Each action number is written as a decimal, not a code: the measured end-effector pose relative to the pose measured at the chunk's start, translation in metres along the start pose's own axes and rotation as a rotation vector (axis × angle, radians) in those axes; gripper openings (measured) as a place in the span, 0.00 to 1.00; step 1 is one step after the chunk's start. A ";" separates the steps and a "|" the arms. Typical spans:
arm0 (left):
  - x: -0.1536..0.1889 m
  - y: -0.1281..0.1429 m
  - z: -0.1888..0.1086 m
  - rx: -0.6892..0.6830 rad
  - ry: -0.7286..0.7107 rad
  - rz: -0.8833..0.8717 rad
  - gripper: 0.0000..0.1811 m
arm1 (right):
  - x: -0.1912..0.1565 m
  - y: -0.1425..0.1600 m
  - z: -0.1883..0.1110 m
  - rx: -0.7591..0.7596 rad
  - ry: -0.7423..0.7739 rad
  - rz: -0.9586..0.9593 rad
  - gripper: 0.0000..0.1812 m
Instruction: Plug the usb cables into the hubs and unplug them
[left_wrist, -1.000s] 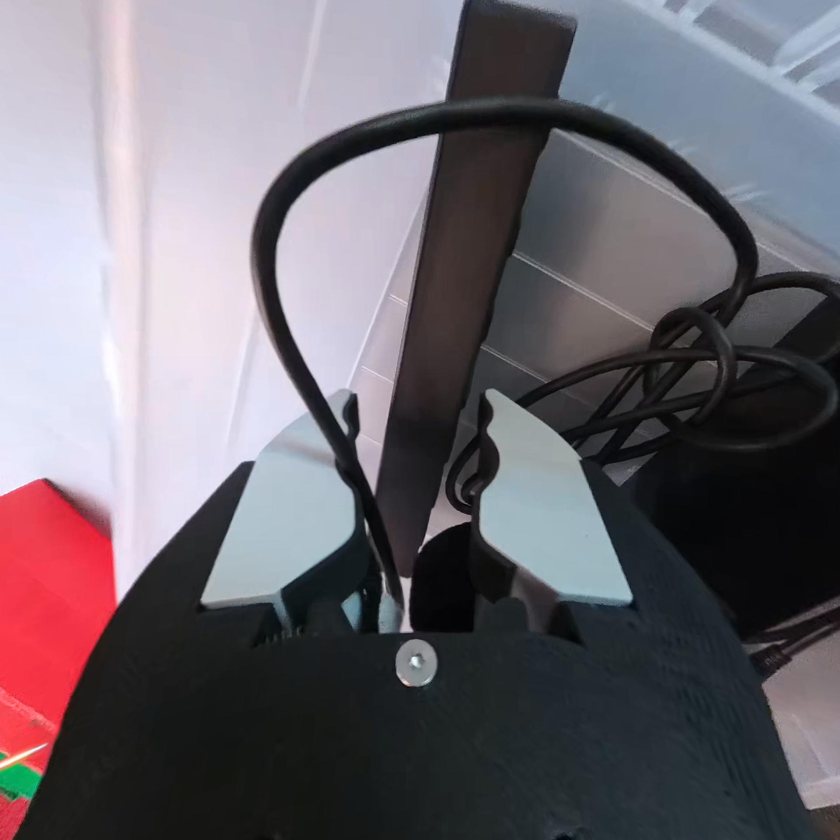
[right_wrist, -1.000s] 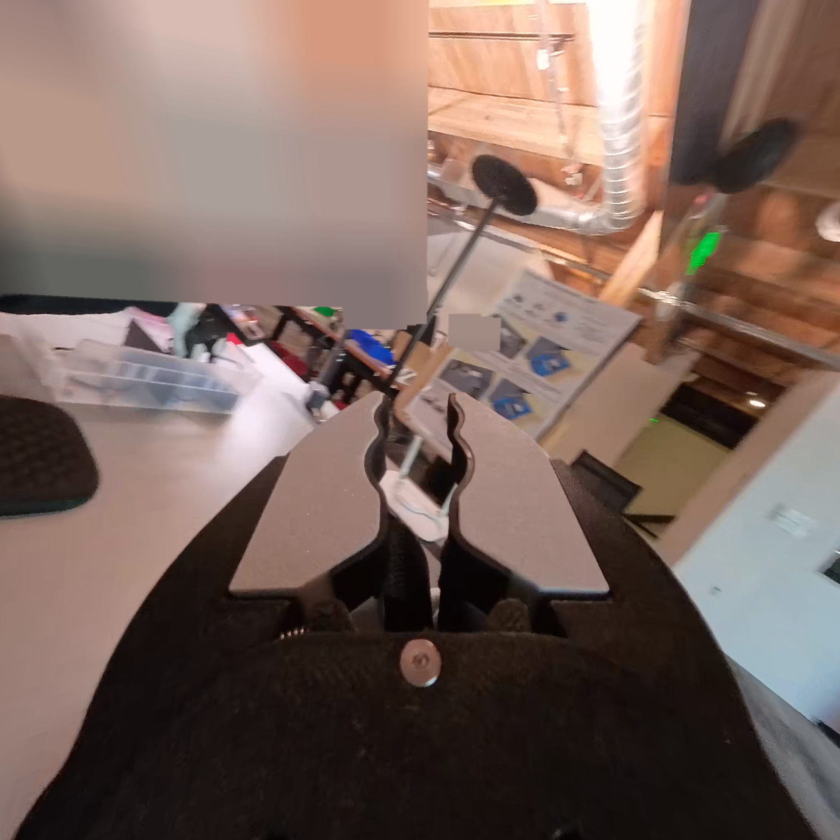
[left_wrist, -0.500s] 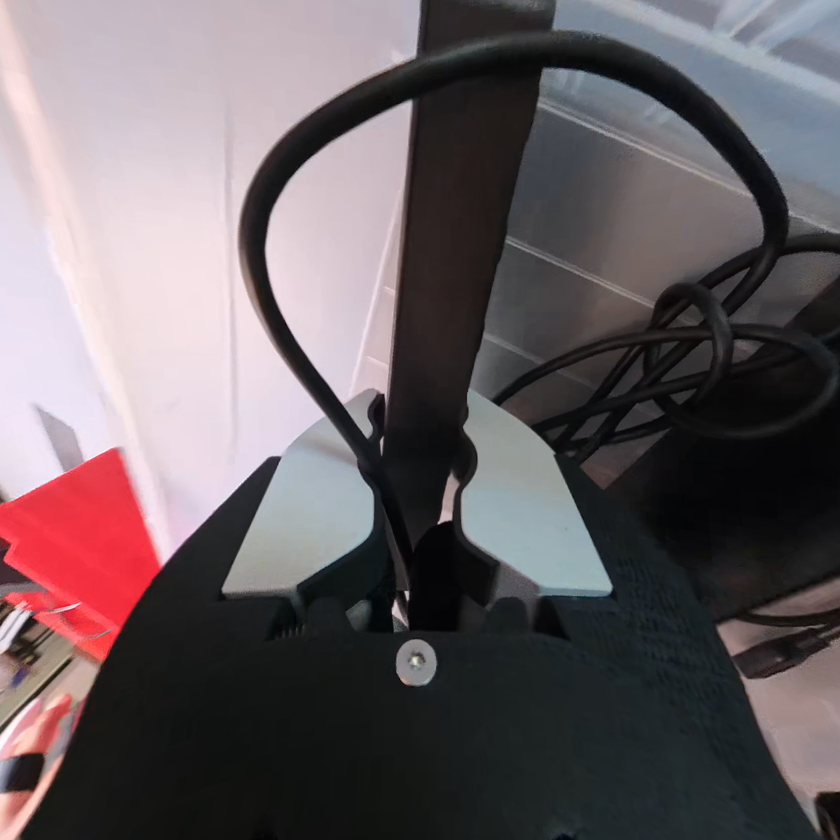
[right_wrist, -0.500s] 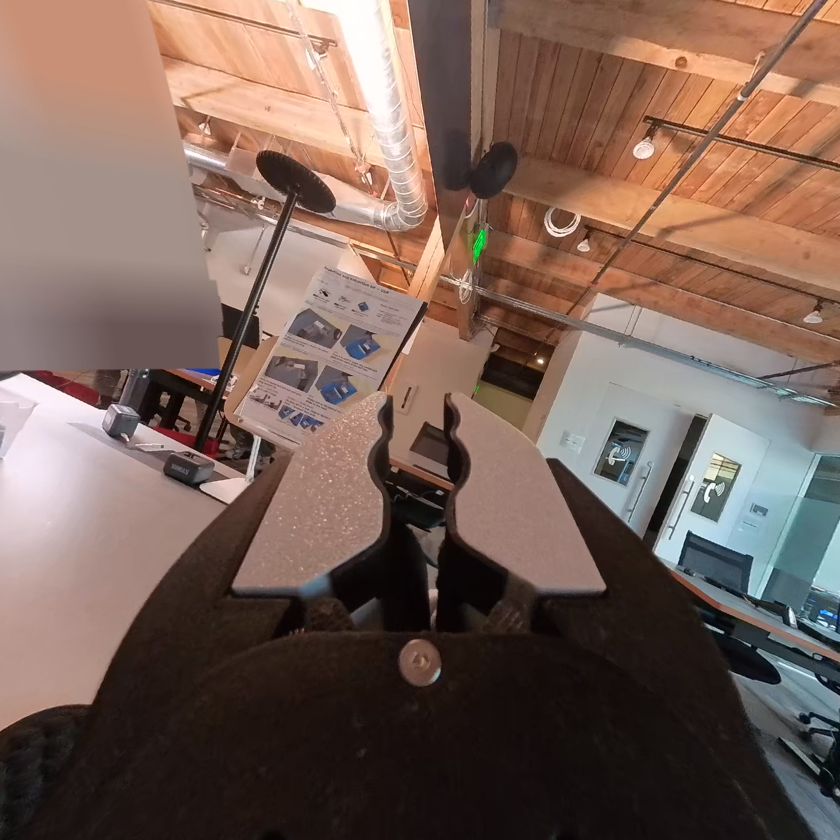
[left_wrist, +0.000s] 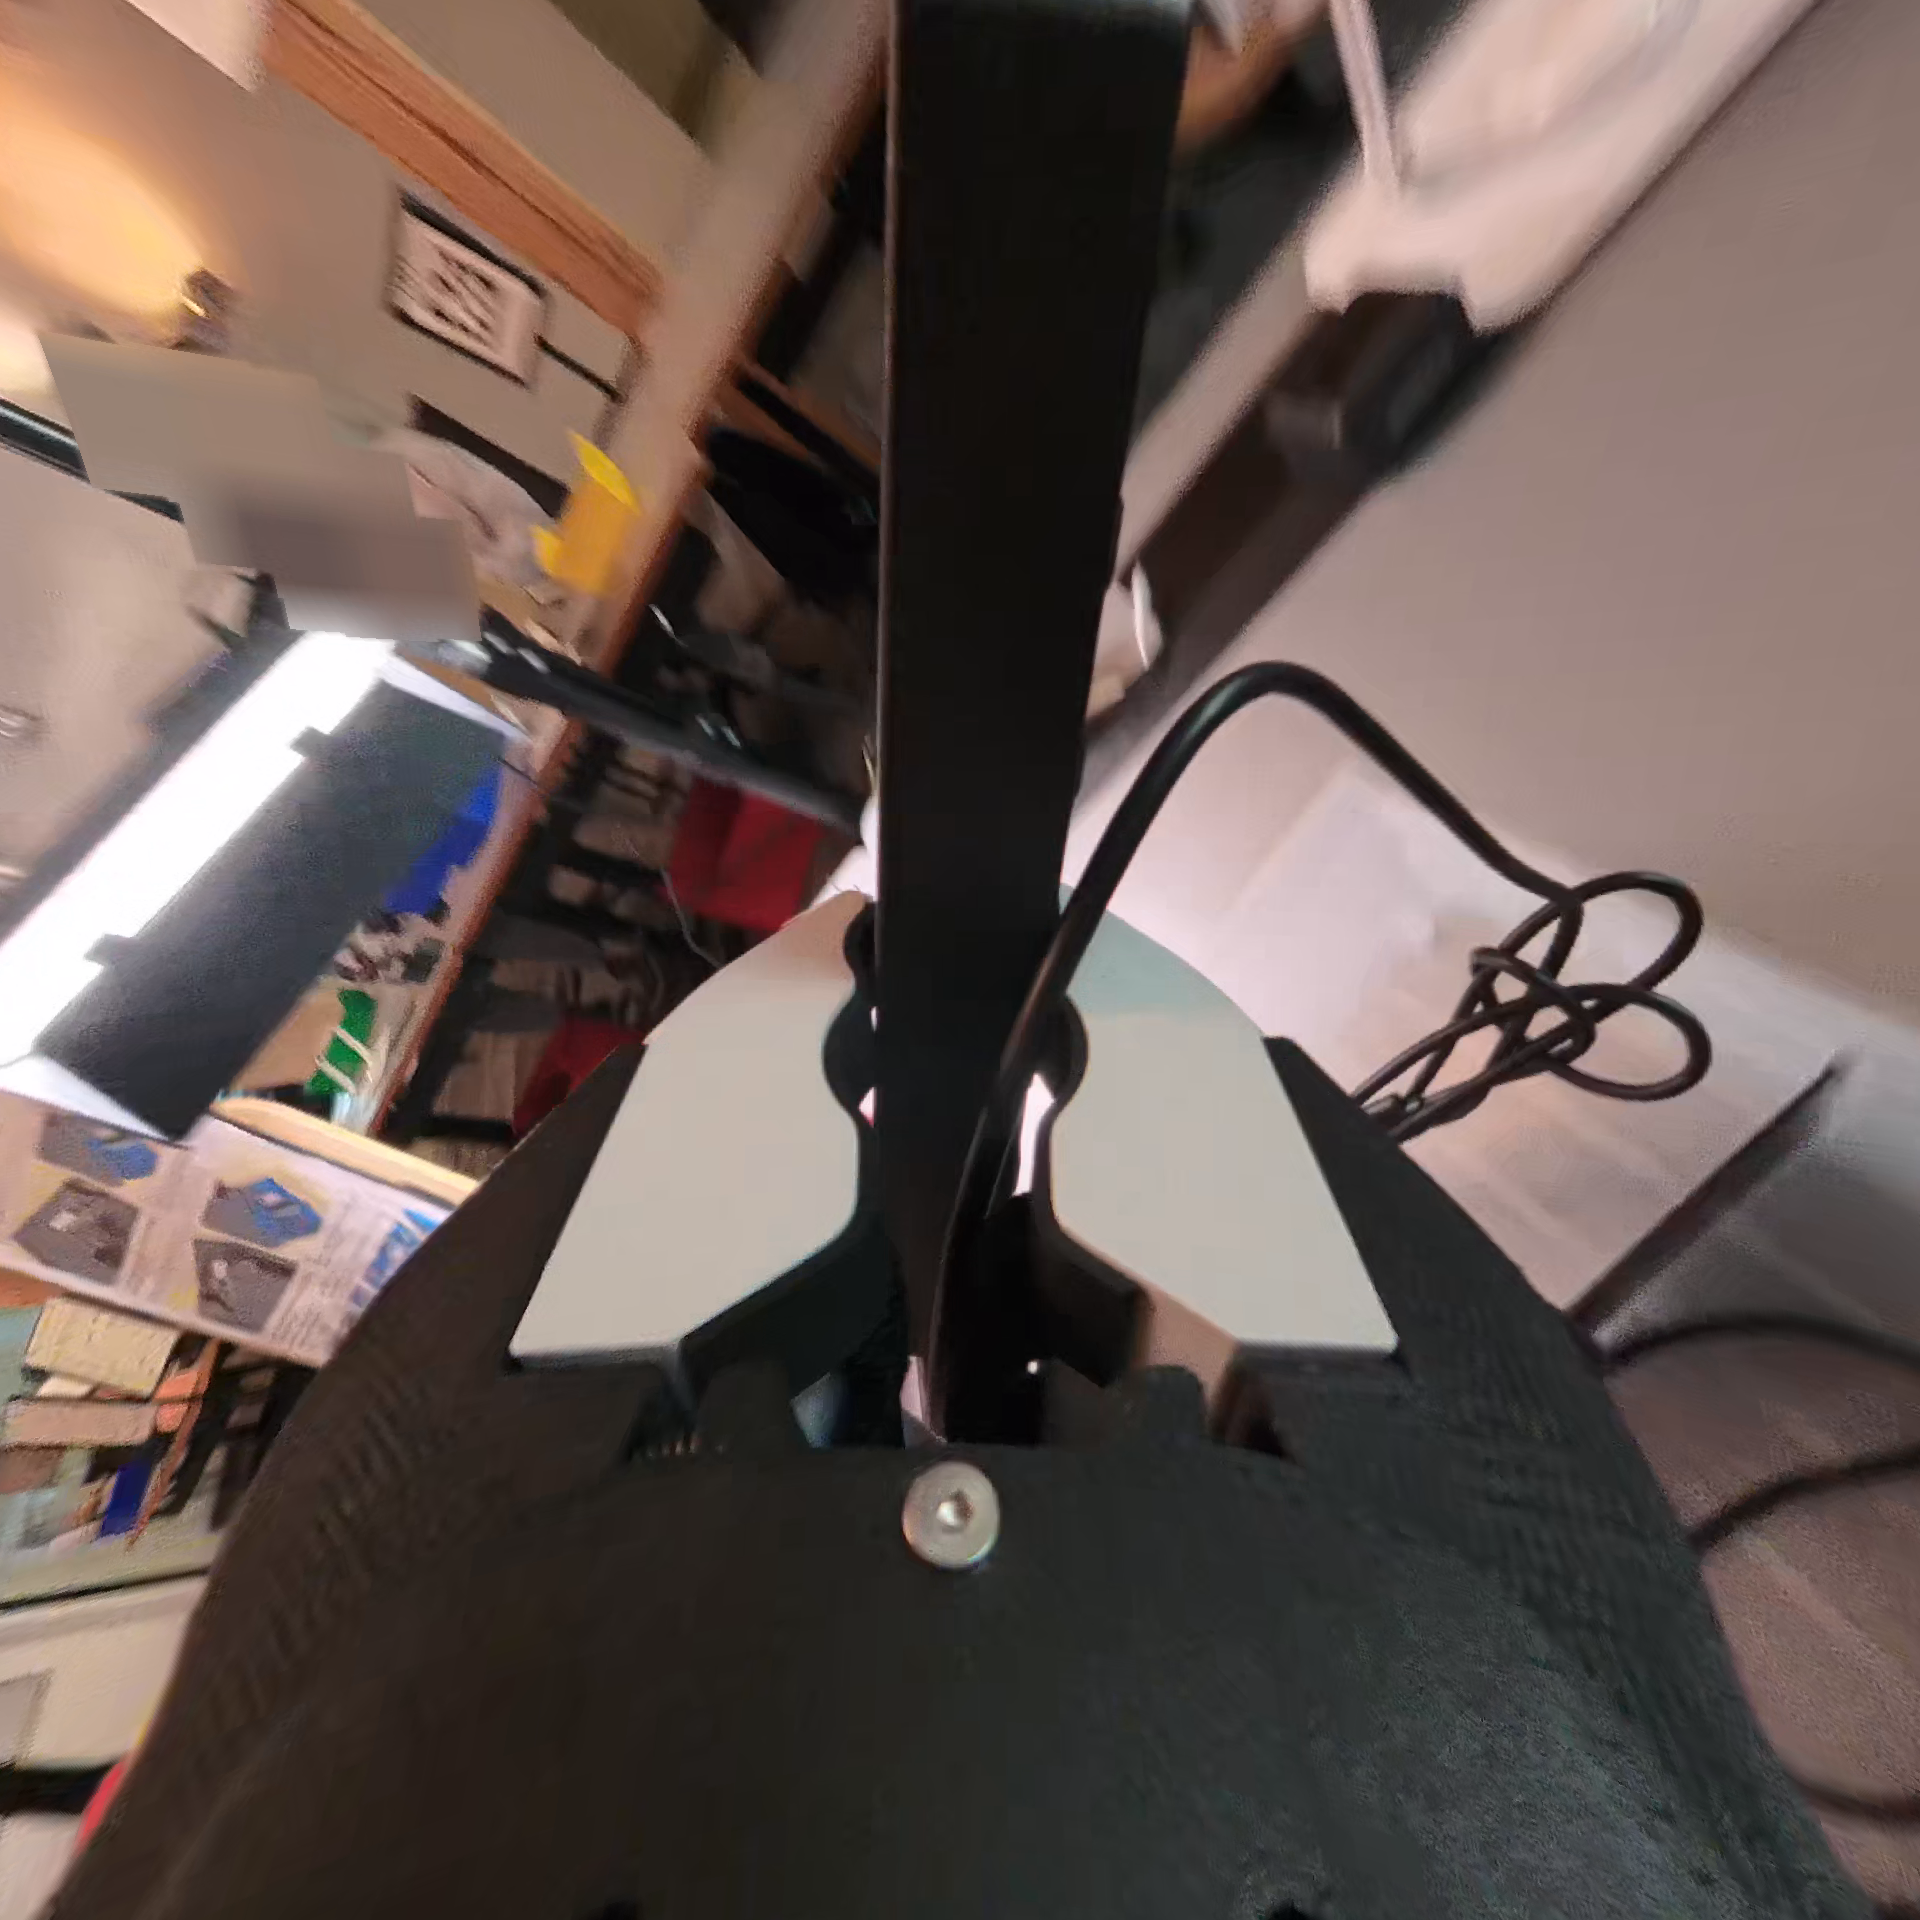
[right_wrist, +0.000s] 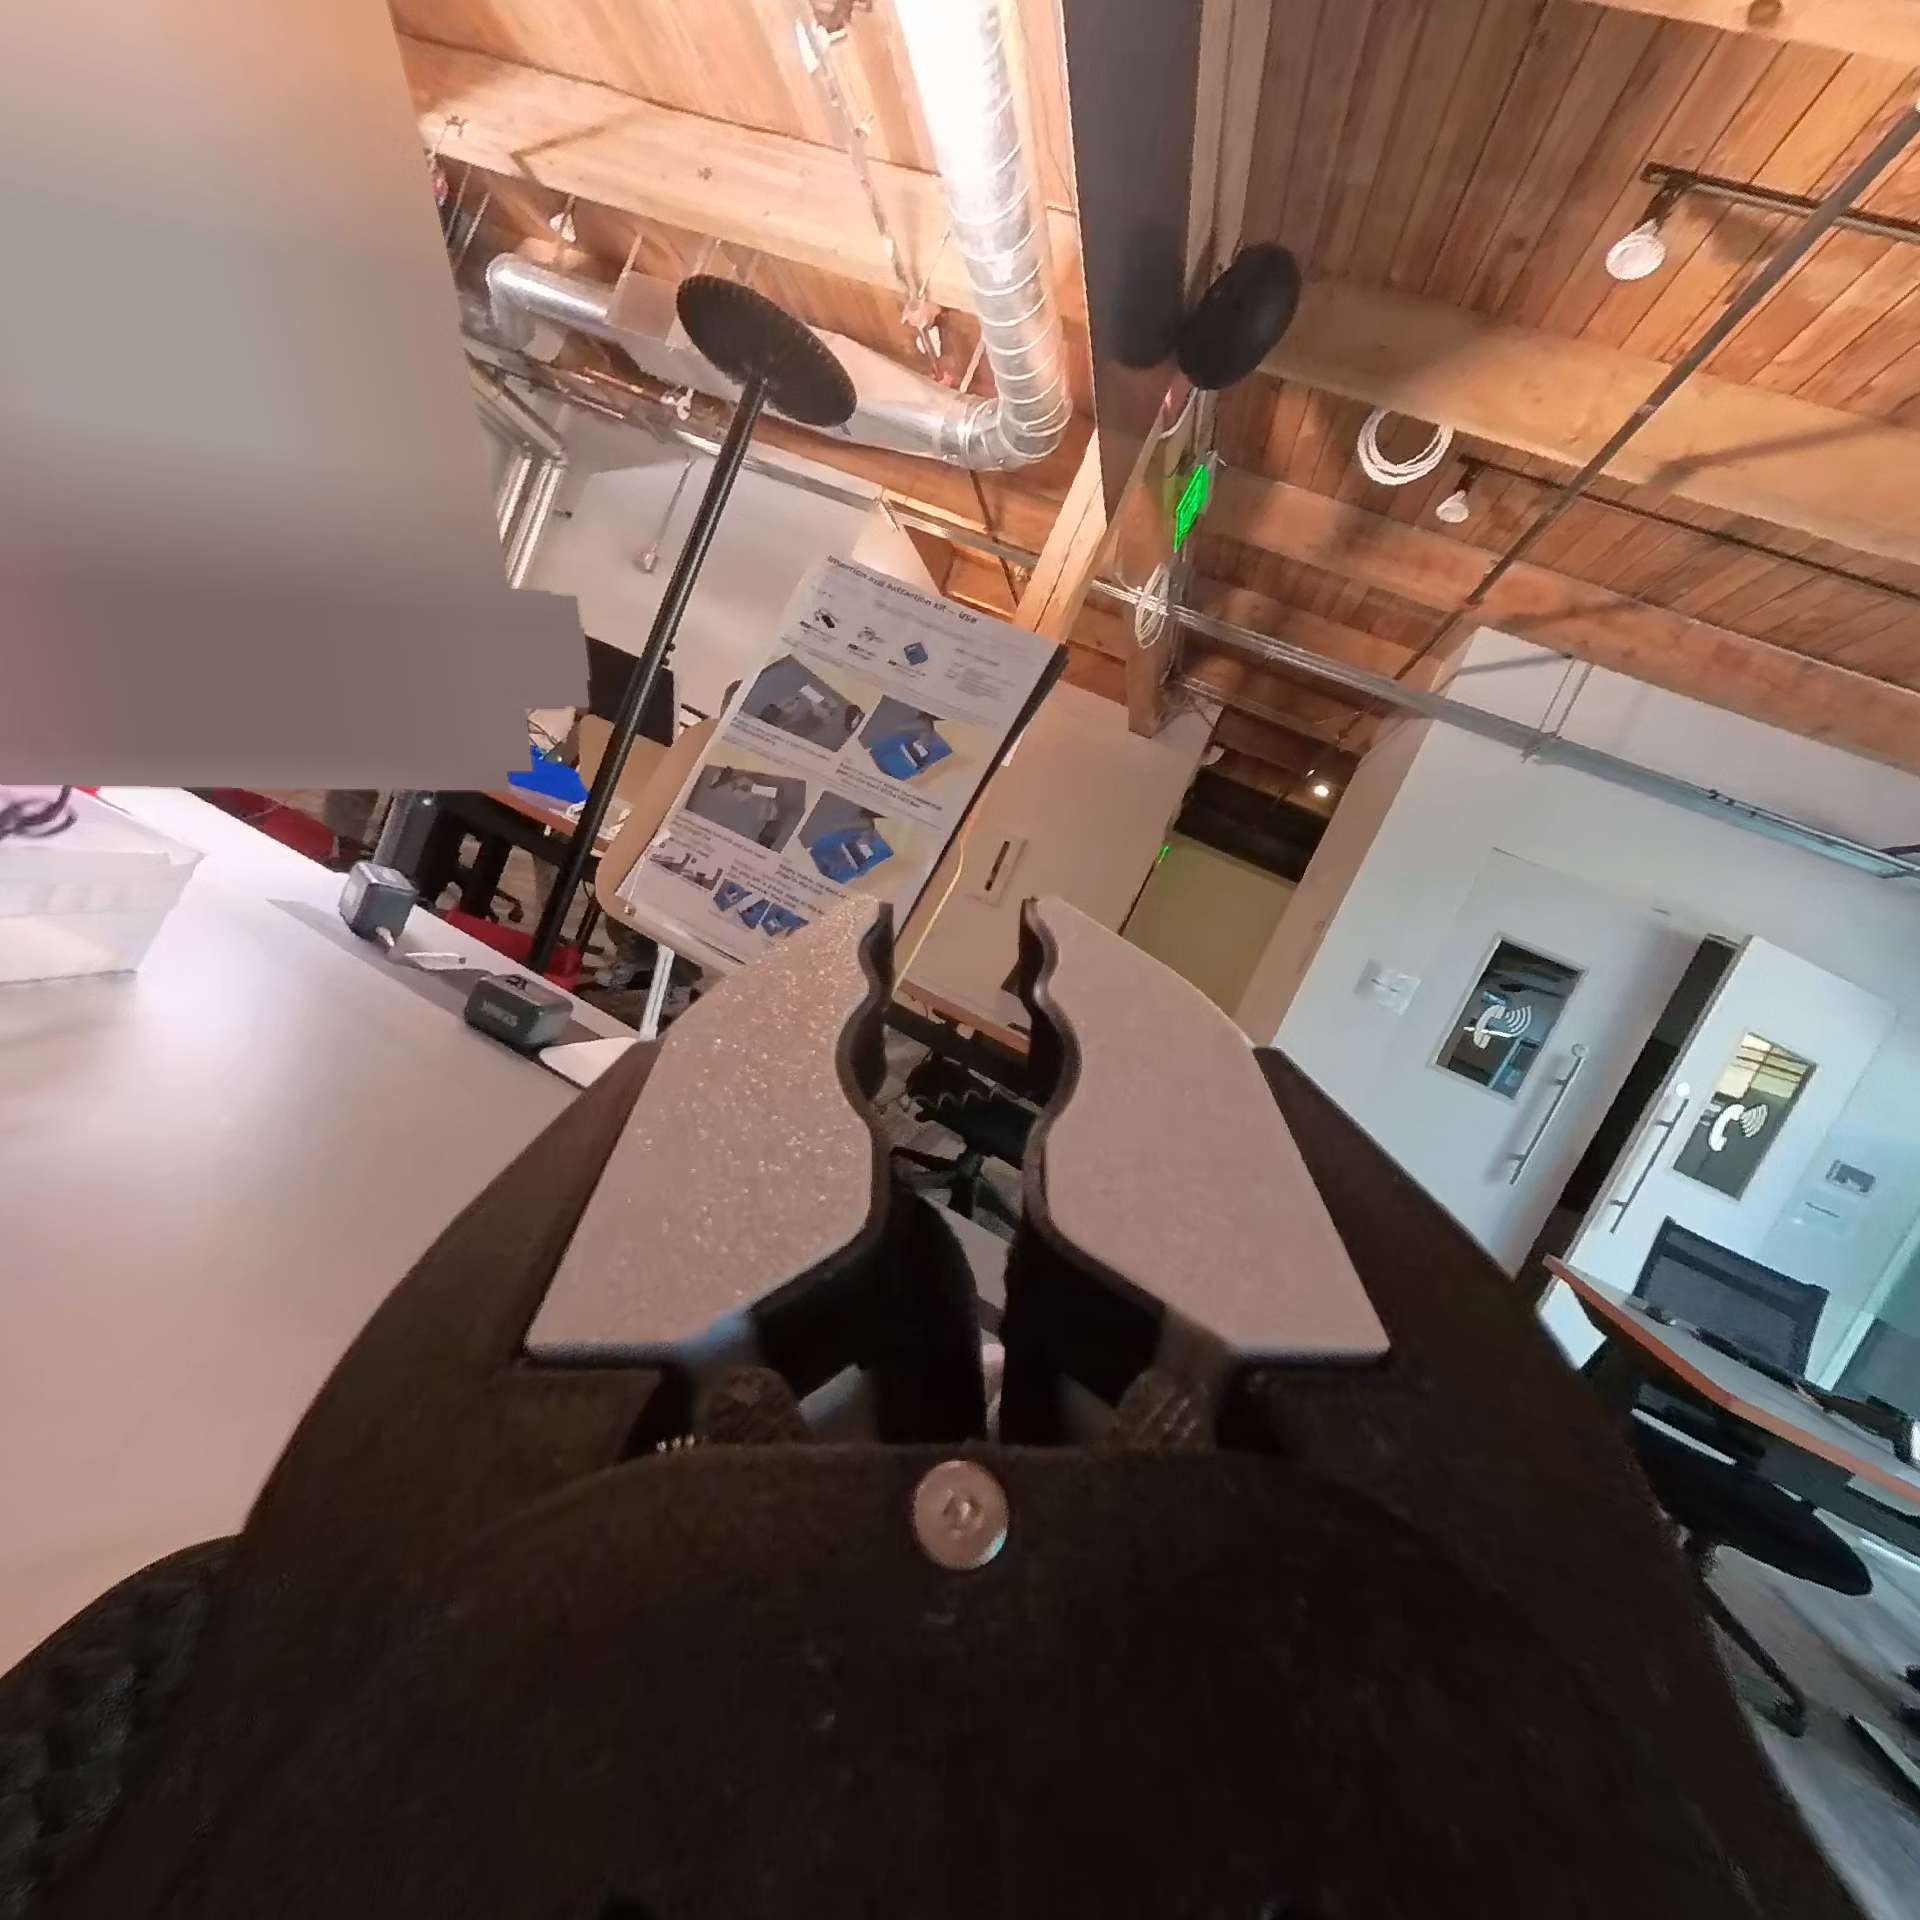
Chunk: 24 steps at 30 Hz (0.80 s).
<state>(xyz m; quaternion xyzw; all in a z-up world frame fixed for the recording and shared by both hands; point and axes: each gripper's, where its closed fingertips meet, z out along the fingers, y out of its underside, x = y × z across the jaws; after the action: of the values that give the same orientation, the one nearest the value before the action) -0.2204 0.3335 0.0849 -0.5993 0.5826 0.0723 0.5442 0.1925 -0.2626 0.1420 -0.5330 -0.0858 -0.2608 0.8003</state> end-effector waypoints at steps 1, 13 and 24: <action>-0.006 -0.021 -0.015 0.082 -0.036 -0.034 0.15 | 0.001 -0.001 0.000 0.002 0.013 -0.008 0.13; 0.092 -0.225 -0.178 0.885 0.090 -0.186 0.15 | 0.028 -0.024 -0.024 0.111 0.136 0.091 0.12; 0.320 -0.265 -0.087 0.976 0.943 -0.465 0.15 | -0.044 -0.018 0.030 0.117 -0.157 0.211 0.13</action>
<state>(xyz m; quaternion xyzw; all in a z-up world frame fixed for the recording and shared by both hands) 0.0368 -0.0009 0.0392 -0.3638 0.5788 -0.5810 0.4417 0.1503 -0.2268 0.1510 -0.5101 -0.1068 -0.1274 0.8439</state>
